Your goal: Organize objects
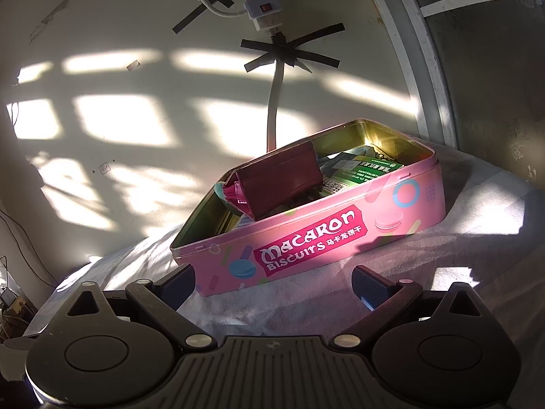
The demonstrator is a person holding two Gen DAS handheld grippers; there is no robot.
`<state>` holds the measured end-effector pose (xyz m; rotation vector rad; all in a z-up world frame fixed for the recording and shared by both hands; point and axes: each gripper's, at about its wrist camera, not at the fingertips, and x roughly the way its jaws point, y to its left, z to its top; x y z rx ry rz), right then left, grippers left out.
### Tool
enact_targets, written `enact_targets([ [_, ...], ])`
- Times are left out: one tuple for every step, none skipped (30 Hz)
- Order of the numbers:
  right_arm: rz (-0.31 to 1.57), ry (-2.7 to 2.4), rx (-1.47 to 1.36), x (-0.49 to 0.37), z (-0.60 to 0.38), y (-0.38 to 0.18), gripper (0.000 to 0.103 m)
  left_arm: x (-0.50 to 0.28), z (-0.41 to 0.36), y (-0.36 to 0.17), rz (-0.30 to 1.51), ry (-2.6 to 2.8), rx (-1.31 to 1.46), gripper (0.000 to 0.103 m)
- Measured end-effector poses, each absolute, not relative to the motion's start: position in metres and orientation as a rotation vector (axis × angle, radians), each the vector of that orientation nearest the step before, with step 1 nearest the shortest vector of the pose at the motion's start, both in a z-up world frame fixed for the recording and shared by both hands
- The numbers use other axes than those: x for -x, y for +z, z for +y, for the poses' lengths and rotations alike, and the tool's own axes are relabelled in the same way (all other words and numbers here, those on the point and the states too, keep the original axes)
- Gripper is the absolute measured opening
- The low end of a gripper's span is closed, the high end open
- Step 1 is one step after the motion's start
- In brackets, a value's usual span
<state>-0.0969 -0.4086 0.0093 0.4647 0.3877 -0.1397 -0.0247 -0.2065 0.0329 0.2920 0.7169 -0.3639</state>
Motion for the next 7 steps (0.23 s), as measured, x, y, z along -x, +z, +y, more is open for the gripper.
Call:
enact_targets([
  [0.387,-0.140,-0.463,0.0973,-0.4084,0.0091,0.099,0.0254,-0.2065,0.0332,0.710,-0.365,-0.292,0.103],
  [0.386,-0.142,-0.459,0.0973,-0.4073,0.0091,0.099,0.0273,-0.2064,0.0341,0.694,-0.365,-0.294,0.103],
  [0.386,-0.142,-0.455,0.0975,-0.4066,0.0090,0.099,0.0289,-0.2061,0.0354,0.679,-0.366,-0.297,0.103],
  [0.386,-0.142,-0.452,0.0976,-0.4061,0.0090,0.099,0.0302,-0.2058,0.0366,0.667,-0.367,-0.299,0.103],
  [0.388,-0.141,-0.452,0.0974,-0.4058,0.0092,0.099,0.0312,-0.2051,0.0383,0.658,-0.373,-0.297,0.103],
  [0.389,-0.139,-0.453,0.0971,-0.4055,0.0090,0.099,0.0317,-0.2049,0.0392,0.652,-0.380,-0.295,0.103],
  [0.391,-0.138,-0.454,0.0968,-0.4049,0.0089,0.099,0.0318,-0.2049,0.0399,0.648,-0.383,-0.295,0.103],
])
